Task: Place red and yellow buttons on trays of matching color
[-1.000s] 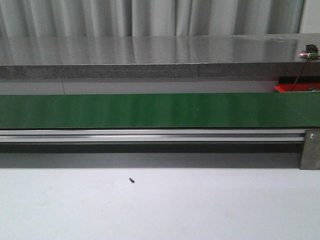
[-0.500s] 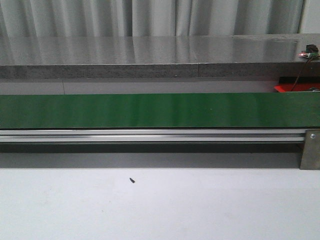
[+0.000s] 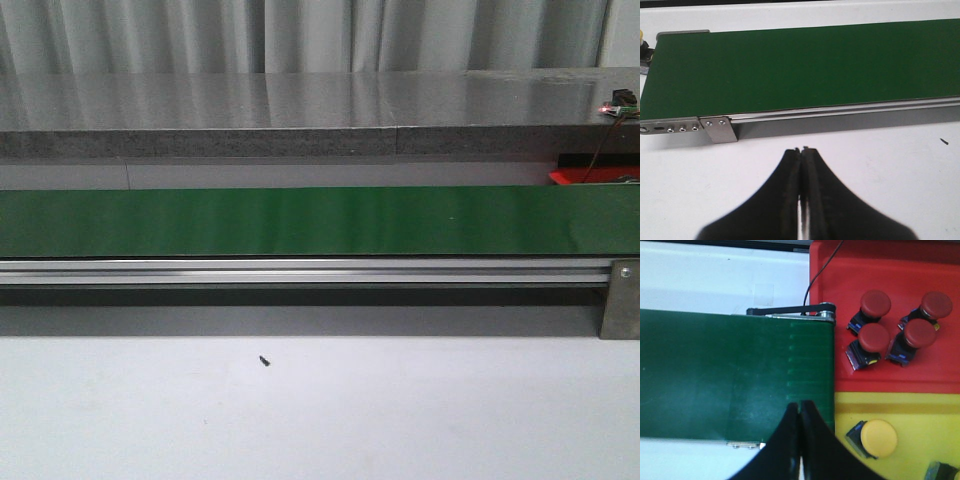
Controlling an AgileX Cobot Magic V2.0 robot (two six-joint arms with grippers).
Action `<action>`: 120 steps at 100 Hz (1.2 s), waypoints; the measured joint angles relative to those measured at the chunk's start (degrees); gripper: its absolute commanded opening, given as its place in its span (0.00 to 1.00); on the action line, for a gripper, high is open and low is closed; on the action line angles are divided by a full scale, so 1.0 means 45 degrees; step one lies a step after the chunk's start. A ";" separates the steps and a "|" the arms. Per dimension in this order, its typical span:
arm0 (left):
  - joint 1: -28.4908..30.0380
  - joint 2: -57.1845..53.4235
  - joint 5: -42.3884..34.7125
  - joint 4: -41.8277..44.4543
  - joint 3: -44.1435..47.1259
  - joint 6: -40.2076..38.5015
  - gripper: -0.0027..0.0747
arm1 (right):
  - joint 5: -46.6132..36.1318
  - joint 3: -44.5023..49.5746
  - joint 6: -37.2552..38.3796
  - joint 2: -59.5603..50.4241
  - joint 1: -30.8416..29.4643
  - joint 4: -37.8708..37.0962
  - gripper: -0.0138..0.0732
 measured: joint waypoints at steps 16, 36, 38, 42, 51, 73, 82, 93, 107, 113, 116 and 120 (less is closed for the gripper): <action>0.0000 0.0000 0.0000 0.0000 0.0000 0.0000 0.01 | -0.0265 0.1997 0.0032 -0.2435 0.0000 -0.0006 0.08; 0.0000 0.0000 0.0000 0.0000 0.0000 0.0000 0.01 | -0.0284 0.3913 0.0032 -0.5238 0.0000 -0.0004 0.08; 0.0000 0.0000 0.0000 0.0000 0.0000 0.0000 0.01 | -0.0284 0.4069 0.0032 -0.5402 0.0000 -0.0003 0.08; 0.0000 0.0000 0.0000 0.0000 0.0000 0.0000 0.01 | -0.0284 0.4361 0.0032 -0.5870 0.0000 -0.0003 0.08; 0.0000 0.0000 0.0000 0.0000 0.0000 0.0000 0.01 | -0.0284 0.4877 0.0032 -0.6723 0.0000 0.0023 0.08; 0.0000 0.0000 0.0000 0.0000 0.0000 0.0000 0.01 | -0.0202 0.5172 0.0032 -0.7379 0.0000 0.0043 0.08; 0.0000 0.0000 0.0000 0.0000 0.0000 0.0000 0.01 | -0.0202 0.5172 0.0032 -0.7379 0.0000 0.0043 0.08; 0.0000 0.0000 0.0000 0.0000 0.0000 0.0000 0.01 | -0.0202 0.5172 0.0032 -0.7379 0.0000 0.0051 0.08; 0.0000 0.0000 0.0000 0.0000 0.0000 0.0000 0.01 | -0.0202 0.5172 0.0032 -0.7379 0.0000 0.0072 0.08; 0.0000 0.0000 0.0000 0.0000 0.0000 0.0000 0.01 | -0.0202 0.5172 0.0032 -0.7379 0.0000 0.0072 0.08; 0.0000 0.0000 0.0000 0.0000 0.0000 0.0000 0.01 | -0.0202 0.5172 0.0032 -0.7379 0.0000 0.0072 0.08; 0.0000 0.0000 0.0000 0.0000 0.0000 0.0000 0.01 | -0.0202 0.5172 0.0032 -0.7379 0.0000 0.0072 0.08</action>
